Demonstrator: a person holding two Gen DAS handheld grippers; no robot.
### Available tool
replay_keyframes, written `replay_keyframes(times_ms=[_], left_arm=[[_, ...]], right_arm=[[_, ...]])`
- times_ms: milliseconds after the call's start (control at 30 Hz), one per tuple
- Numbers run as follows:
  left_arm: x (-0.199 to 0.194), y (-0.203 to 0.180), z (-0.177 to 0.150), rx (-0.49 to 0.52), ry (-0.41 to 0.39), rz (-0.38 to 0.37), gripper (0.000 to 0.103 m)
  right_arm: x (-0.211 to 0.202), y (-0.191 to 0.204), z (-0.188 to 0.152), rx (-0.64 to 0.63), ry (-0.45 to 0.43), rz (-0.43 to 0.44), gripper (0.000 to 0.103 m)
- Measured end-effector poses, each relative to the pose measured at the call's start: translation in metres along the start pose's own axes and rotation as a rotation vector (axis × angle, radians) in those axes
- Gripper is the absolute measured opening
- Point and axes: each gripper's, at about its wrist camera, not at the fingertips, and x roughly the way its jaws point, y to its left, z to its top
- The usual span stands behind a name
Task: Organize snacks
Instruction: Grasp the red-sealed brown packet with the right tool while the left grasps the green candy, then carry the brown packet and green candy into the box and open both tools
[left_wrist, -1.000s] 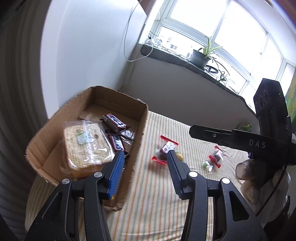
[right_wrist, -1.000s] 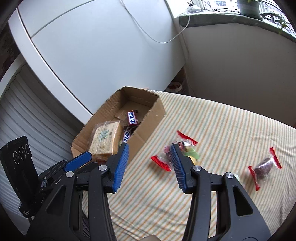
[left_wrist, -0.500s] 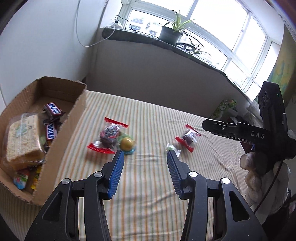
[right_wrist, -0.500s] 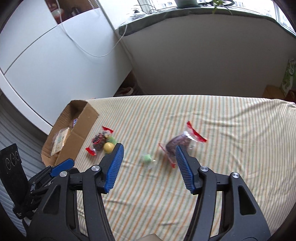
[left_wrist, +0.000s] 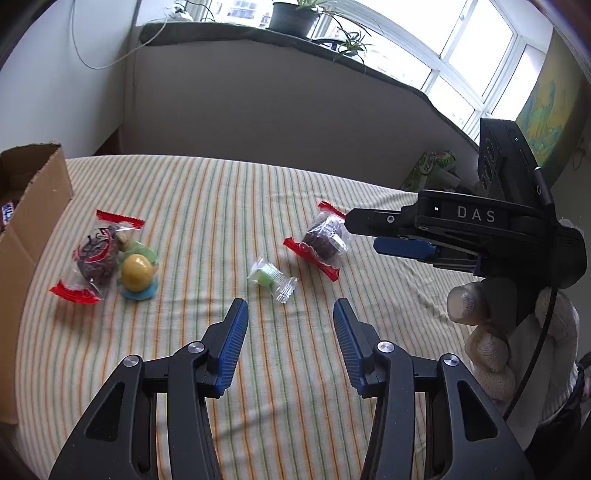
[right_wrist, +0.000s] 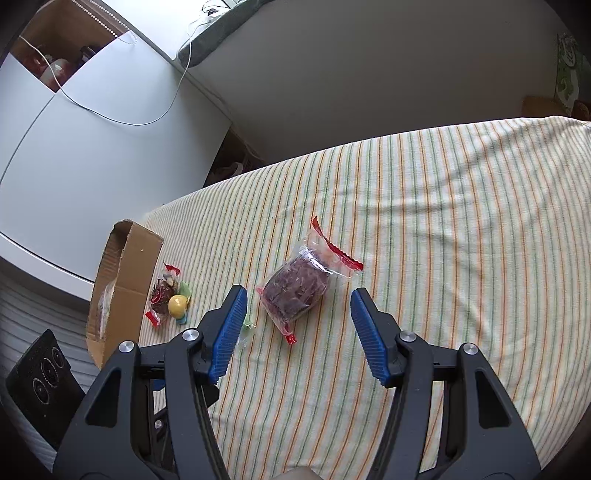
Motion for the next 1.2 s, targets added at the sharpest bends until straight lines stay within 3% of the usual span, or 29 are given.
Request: replay_keyframes(times_ms=[333,467,700,900,1200], left_arm=[[0.031,-0.002,0.011,0.01,0.028,0.03,0.047],[0.041,-0.003,0.012,0.014,0.034,0.048,0.035],[0.05,-0.01,0.011,0.033,0.037,0.065,0.031],[0.055,-0.003,0.016,0.009,0.032,0.068,0.011],[0.054,0.001,0.016,0.016,0.024,0.061,0.008]], right_arm=[[0.03,0.013,0.01,-0.022,0.04,-0.004,0.061],[0.039,0.018,0.009,-0.049,0.052,-0.032,0.061],[0.046,0.018,0.006,-0.086,0.062,-0.067,0.043],[0.041,0.009,0.004,-0.081,0.054,-0.049,0.039],[0.031,0.004,-0.001,-0.087,0.036,-0.04,0.035]])
